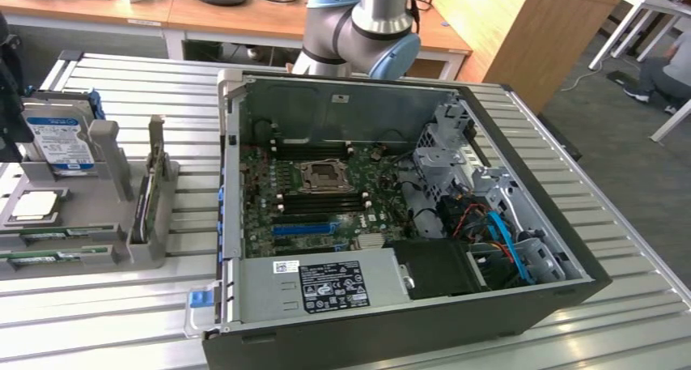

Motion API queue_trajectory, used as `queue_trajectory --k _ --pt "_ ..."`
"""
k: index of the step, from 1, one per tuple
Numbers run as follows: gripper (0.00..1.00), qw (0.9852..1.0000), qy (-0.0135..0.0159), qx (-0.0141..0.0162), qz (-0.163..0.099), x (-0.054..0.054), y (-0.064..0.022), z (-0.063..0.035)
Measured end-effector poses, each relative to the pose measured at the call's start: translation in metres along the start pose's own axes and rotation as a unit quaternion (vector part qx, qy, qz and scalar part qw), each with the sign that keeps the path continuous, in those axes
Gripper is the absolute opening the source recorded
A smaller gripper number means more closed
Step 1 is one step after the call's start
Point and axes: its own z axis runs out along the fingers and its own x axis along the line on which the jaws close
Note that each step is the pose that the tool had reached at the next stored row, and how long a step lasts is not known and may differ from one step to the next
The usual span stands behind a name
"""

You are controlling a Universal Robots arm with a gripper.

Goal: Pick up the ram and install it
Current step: 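Pick up the ram and move it above insertion slot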

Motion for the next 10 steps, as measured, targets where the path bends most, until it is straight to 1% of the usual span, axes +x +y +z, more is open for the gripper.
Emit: queue_trajectory --k 10 --pt "0.36 1.0000 0.0000 0.0000 0.000 0.0001 -0.0003 0.0070"
